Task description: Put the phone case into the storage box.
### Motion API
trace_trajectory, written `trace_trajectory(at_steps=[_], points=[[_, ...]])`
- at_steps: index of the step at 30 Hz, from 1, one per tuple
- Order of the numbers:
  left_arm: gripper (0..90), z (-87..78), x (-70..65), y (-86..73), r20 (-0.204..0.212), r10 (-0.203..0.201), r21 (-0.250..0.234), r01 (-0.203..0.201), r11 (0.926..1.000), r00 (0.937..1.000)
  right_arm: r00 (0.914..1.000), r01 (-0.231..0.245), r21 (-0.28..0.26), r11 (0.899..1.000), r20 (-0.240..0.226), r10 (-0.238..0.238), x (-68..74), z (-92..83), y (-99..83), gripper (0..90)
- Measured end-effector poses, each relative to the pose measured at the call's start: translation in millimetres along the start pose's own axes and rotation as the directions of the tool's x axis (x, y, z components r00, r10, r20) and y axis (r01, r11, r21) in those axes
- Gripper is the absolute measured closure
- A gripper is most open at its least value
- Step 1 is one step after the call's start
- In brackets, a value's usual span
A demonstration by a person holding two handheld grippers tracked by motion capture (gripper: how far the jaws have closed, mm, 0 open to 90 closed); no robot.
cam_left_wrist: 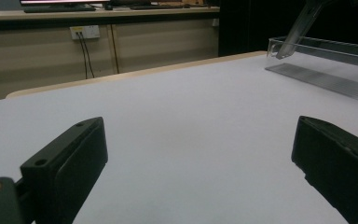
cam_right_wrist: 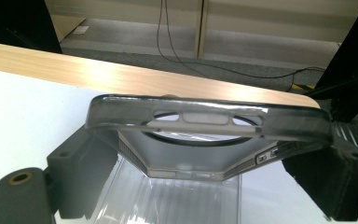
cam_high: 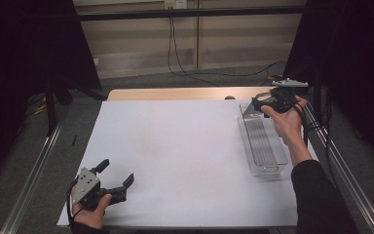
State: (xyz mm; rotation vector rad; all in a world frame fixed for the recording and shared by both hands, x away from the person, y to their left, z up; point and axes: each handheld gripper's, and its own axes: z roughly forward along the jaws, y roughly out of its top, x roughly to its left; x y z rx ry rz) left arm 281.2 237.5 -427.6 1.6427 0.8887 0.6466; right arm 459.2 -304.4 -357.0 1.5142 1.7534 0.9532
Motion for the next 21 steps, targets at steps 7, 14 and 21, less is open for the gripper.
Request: trace_trajectory(at_steps=[7, 14, 21], points=[[3.5, -1.1, 1.3, 0.0, -0.004, 0.011, 0.004, -0.011, 0.9999, 0.9999, 0.9999, -0.003, 0.020, 1.000, 0.017, 0.003, 3.2, 6.4, -2.3, 12.0], [3.8, -0.5, -0.2, 0.7, 0.002, 0.015, 0.002, -0.015, 0.9999, 0.9999, 0.9988, -0.015, 0.038, 0.999, 0.048, 0.013, 7.2, 13.5, -4.2, 12.0], [3.7, -0.1, 0.2, 0.8, 0.007, 0.016, 0.003, -0.016, 0.9999, 0.9998, 0.9964, -0.025, 0.037, 0.999, 0.082, 0.022, 11.5, 18.3, -5.5, 12.0]])
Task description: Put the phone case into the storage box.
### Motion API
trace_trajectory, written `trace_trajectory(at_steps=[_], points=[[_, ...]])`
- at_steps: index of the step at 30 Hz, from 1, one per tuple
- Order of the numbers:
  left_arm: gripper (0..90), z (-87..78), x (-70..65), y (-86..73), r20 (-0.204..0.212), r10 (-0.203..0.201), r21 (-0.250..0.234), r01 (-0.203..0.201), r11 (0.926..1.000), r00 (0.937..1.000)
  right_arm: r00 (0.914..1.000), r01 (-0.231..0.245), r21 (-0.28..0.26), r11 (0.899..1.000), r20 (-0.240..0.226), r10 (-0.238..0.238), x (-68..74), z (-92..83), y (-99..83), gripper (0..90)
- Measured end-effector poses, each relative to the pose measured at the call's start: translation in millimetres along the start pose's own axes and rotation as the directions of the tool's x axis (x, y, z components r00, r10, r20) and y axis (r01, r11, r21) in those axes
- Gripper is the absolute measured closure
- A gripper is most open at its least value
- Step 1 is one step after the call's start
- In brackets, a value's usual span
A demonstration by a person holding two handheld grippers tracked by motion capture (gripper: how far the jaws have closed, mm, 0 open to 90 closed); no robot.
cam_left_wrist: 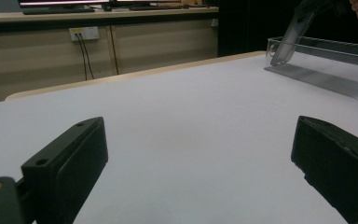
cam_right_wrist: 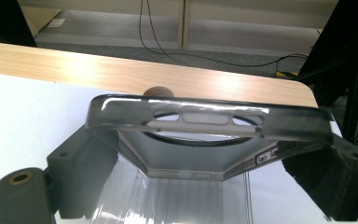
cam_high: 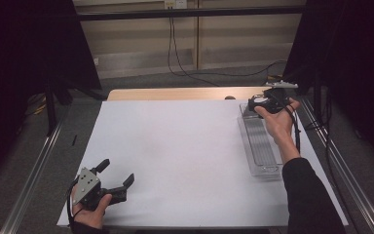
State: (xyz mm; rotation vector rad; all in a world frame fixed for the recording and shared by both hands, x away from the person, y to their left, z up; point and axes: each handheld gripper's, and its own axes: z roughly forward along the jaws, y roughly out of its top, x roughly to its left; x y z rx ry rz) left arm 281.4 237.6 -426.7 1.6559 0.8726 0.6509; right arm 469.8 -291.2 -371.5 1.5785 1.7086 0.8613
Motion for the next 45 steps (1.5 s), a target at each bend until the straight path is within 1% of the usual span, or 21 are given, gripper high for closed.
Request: trace_trajectory(at_steps=[4, 6, 9, 10, 11, 13, 19, 20, 24, 26, 27, 29, 30, 31, 32, 33, 35, 38, 39, 43, 45], points=[[3.7, 0.8, 0.3, 0.6, 0.001, 0.009, 0.000, -0.009, 1.0000, 1.0000, 0.9999, -0.008, 0.004, 1.000, 0.007, 0.008, 1.3, 3.0, -1.0, 12.1], [3.7, 1.9, -0.4, 0.6, 0.001, -0.002, -0.003, 0.002, 1.0000, 1.0000, 0.9998, -0.014, 0.004, 1.000, 0.015, 0.014, 2.0, 4.6, -1.3, 12.0], [3.7, 3.0, -0.1, 0.7, 0.001, 0.001, -0.005, -0.001, 1.0000, 1.0000, 0.9995, -0.021, 0.003, 1.000, 0.021, 0.021, 3.0, 5.6, -0.5, 12.0], [3.7, 3.7, -1.0, 0.5, 0.006, -0.009, -0.005, 0.009, 0.9999, 0.9999, 0.9994, -0.024, 0.001, 1.000, 0.023, 0.024, 3.1, 6.0, -0.4, 12.0], [3.7, 3.9, -1.2, 0.6, 0.005, -0.009, -0.006, 0.009, 0.9999, 0.9999, 0.9993, -0.028, -0.004, 1.000, 0.025, 0.028, 2.9, 6.9, 0.0, 12.1], [3.7, 3.9, -0.9, 0.8, 0.008, -0.002, -0.004, 0.002, 1.0000, 1.0000, 0.9989, -0.037, -0.006, 0.999, 0.029, 0.038, 3.2, 7.7, 0.8, 12.0], [3.7, 4.1, -0.9, 0.5, 0.007, -0.007, -0.002, 0.007, 1.0000, 0.9999, 0.9978, -0.051, -0.009, 0.999, 0.042, 0.052, 4.2, 10.6, 3.2, 12.0], [3.7, 3.7, -0.5, 0.5, 0.008, 0.000, 0.003, 0.000, 1.0000, 1.0000, 0.9977, -0.053, -0.008, 0.999, 0.043, 0.053, 4.3, 11.1, 3.8, 12.0], [3.7, 4.2, -0.8, 0.3, 0.008, -0.009, -0.003, 0.009, 1.0000, 0.9999, 0.9968, -0.062, -0.007, 0.998, 0.051, 0.062, 5.1, 13.4, 6.3, 12.0], [3.7, 3.9, -0.4, 0.3, 0.009, -0.003, 0.000, 0.003, 1.0000, 1.0000, 0.9965, -0.061, -0.011, 0.998, 0.057, 0.061, 5.6, 15.0, 7.1, 12.0], [3.7, 4.2, -0.7, 0.2, 0.008, -0.009, -0.004, 0.009, 1.0000, 0.9999, 0.9962, -0.063, -0.012, 0.998, 0.059, 0.063, 6.0, 15.6, 7.4, 12.0], [3.7, 4.3, -0.1, 0.2, 0.008, -0.003, -0.002, 0.003, 1.0000, 1.0000, 0.9959, -0.066, -0.015, 0.998, 0.062, 0.067, 6.1, 16.7, 8.0, 12.0], [3.7, 4.4, -0.5, 0.1, 0.009, -0.007, -0.002, 0.007, 1.0000, 0.9999, 0.9955, -0.069, -0.017, 0.997, 0.063, 0.070, 5.8, 17.2, 8.4, 12.0], [3.7, 4.5, -0.2, 0.1, 0.008, 0.000, 0.001, 0.000, 1.0000, 1.0000, 0.9953, -0.072, -0.017, 0.997, 0.064, 0.073, 5.6, 17.7, 8.8, 12.0], [3.8, 4.6, 0.0, 0.1, 0.002, 0.009, 0.002, -0.009, 1.0000, 1.0000, 0.9955, -0.068, -0.013, 0.998, 0.065, 0.069, 5.9, 18.3, 9.6, 12.0], [3.8, 4.9, -0.2, 0.0, 0.006, 0.009, 0.004, -0.009, 0.9999, 0.9999, 0.9956, -0.065, -0.009, 0.998, 0.068, 0.065, 6.4, 18.7, 10.3, 12.0], [3.8, 5.5, -1.0, -0.2, 0.010, 0.000, 0.002, 0.000, 1.0000, 0.9999, 0.9949, -0.066, -0.009, 0.998, 0.077, 0.066, 7.9, 19.5, 11.1, 12.0], [3.8, 5.4, -0.5, -0.4, 0.011, 0.004, 0.005, -0.004, 1.0000, 0.9999, 0.9943, -0.063, -0.013, 0.998, 0.085, 0.064, 9.8, 20.8, 11.0, 12.0], [3.8, 5.6, -0.6, -0.4, 0.011, 0.000, 0.002, 0.000, 1.0000, 0.9999, 0.9941, -0.063, -0.013, 0.998, 0.088, 0.064, 10.0, 21.1, 11.2, 12.0], [3.8, 5.5, -0.2, -0.3, 0.009, 0.004, 0.004, -0.004, 1.0000, 1.0000, 0.9942, -0.063, -0.015, 0.998, 0.086, 0.064, 10.1, 22.4, 11.9, 12.0], [3.8, 6.0, -0.5, -0.5, 0.011, -0.002, 0.002, 0.002, 1.0000, 0.9999, 0.9944, -0.062, -0.015, 0.998, 0.085, 0.063, 10.1, 23.1, 12.3, 11.9]])
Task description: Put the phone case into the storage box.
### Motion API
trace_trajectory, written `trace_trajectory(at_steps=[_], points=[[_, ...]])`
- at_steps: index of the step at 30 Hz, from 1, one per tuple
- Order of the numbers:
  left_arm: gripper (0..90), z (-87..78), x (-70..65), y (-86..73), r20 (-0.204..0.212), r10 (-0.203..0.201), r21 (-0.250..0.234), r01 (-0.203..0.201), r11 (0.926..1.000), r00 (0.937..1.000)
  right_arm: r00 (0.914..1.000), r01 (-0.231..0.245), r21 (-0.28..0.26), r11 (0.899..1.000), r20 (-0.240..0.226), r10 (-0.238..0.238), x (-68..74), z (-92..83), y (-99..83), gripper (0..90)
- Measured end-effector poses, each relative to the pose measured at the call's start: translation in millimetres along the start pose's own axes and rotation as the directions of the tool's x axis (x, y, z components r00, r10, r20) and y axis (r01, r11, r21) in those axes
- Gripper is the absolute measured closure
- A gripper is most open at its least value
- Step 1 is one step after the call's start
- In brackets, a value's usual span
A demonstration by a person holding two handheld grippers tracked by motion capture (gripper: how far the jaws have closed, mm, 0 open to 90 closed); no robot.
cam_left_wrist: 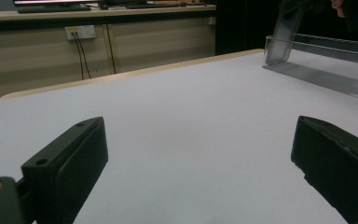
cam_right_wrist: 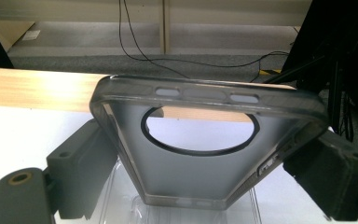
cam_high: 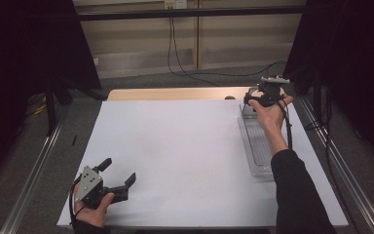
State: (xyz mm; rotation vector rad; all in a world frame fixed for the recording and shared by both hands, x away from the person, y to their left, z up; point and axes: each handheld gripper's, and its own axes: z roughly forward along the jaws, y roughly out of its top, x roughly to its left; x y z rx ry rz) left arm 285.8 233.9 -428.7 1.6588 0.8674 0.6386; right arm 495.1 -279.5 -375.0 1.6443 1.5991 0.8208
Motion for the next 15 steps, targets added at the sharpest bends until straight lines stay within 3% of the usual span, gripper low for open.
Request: trace_trajectory(at_steps=[7, 11, 15], points=[[3.8, -0.2, 0.8, -0.2, -0.002, 0.000, 0.001, 0.000, 1.0000, 1.0000, 0.9999, 0.017, -0.001, 1.000, 0.002, -0.017, 2.0, 3.3, 1.7, 11.9], [3.7, 0.5, -0.2, -0.6, -0.003, 0.027, 0.012, -0.027, 0.9996, 0.9996, 0.9998, 0.018, -0.005, 1.000, 0.000, -0.018, 1.9, 5.5, 2.8, 11.8], [3.7, 1.6, -1.5, -0.8, 0.001, 0.014, 0.012, -0.014, 0.9998, 0.9999, 0.9999, 0.015, -0.018, 1.000, -0.003, -0.015, 1.5, 7.7, 2.4, 11.8]])
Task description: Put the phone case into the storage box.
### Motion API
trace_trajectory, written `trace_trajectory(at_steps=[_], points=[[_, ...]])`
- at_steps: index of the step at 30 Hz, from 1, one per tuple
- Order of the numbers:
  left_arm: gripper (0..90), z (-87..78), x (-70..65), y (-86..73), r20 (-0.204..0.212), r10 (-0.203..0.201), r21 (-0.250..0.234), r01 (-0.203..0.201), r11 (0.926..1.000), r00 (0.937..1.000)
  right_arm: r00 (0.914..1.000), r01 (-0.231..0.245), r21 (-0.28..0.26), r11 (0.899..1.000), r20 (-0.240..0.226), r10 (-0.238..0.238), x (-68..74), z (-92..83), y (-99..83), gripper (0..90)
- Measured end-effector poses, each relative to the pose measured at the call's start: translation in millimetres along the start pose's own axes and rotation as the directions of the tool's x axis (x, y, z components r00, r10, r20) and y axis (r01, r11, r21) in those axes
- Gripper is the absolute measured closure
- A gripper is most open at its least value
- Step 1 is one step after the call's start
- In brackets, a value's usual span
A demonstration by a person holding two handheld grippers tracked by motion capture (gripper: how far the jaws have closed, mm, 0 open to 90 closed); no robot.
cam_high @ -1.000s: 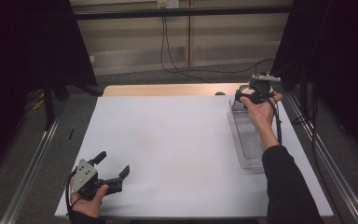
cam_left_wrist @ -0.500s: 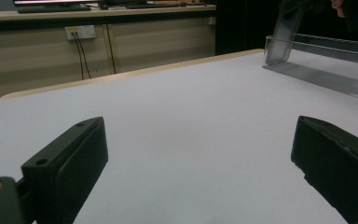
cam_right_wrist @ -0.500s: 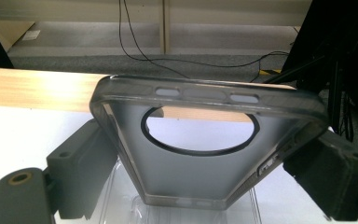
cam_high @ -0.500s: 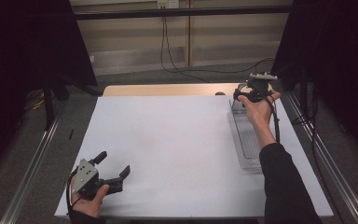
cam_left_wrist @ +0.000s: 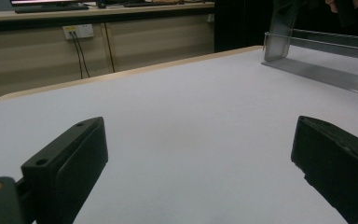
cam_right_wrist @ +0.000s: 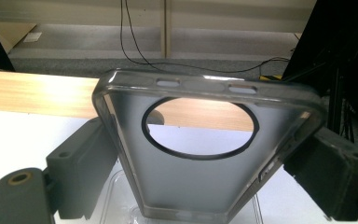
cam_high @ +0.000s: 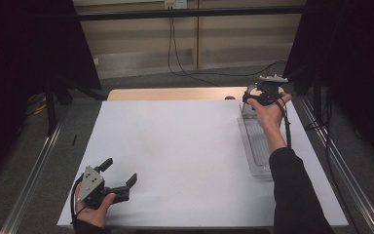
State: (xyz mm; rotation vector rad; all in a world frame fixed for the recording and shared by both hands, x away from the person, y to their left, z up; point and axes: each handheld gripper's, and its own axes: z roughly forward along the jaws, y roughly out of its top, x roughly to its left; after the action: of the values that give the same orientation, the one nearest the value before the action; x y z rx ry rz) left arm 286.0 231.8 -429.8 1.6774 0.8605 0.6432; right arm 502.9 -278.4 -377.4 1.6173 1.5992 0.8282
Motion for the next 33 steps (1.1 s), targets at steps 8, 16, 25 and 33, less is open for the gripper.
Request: trace_trajectory(at_steps=[8, 16, 25, 33], points=[[3.7, 0.0, 1.1, -0.2, 0.000, 0.004, 0.002, -0.004, 1.0000, 1.0000, 0.9998, 0.013, -0.012, 1.000, -0.017, -0.013, -1.6, 2.6, 0.0, 11.7], [3.7, -0.5, 1.4, -0.2, -0.002, 0.004, 0.001, -0.004, 1.0000, 1.0000, 0.9996, 0.005, -0.018, 1.000, -0.026, -0.006, -3.8, 3.5, -0.4, 11.0], [3.9, -1.1, 1.9, -0.3, -0.006, 0.006, 0.000, -0.006, 1.0000, 1.0000, 0.9970, -0.004, -0.027, 1.000, -0.077, 0.002, -9.6, 3.3, -0.2, 4.7], [4.0, -1.7, 2.1, -0.1, -0.003, 0.013, 0.005, -0.013, 0.9999, 0.9999, 0.9940, -0.034, -0.053, 0.998, -0.106, 0.029, -15.2, -1.7, 1.1, 2.6]])
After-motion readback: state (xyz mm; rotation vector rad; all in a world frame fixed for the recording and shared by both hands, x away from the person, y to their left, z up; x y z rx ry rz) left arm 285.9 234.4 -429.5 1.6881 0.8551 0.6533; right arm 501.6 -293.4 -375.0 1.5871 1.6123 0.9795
